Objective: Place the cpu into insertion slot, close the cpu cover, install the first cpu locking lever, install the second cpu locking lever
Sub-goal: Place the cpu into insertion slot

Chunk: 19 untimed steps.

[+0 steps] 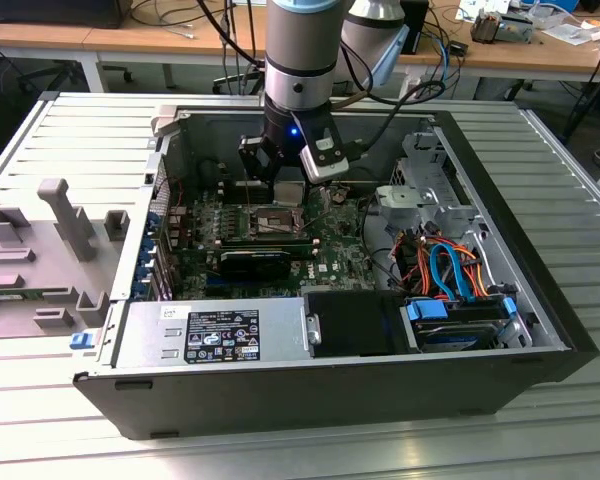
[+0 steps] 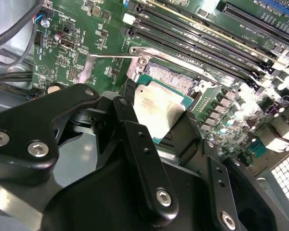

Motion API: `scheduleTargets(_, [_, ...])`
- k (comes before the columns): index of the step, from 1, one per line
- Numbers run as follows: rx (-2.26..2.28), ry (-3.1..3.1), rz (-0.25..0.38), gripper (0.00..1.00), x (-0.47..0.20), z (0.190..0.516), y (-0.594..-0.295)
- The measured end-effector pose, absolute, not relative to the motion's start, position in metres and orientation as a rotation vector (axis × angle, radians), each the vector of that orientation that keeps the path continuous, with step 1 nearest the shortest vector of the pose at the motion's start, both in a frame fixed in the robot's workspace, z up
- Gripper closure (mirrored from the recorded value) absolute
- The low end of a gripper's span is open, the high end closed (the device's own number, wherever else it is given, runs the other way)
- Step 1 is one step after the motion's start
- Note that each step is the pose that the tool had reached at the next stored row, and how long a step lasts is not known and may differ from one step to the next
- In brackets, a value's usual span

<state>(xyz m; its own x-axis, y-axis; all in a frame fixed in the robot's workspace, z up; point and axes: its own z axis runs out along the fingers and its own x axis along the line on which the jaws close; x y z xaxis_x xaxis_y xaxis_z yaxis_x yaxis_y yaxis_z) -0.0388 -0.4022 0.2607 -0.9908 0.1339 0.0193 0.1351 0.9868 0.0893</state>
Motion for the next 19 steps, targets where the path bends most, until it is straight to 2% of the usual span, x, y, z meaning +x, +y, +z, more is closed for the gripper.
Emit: scheduleTargets(19, [-0.259,-3.116,-0.142,0.46,-0.0387,0.2606,-0.4023])
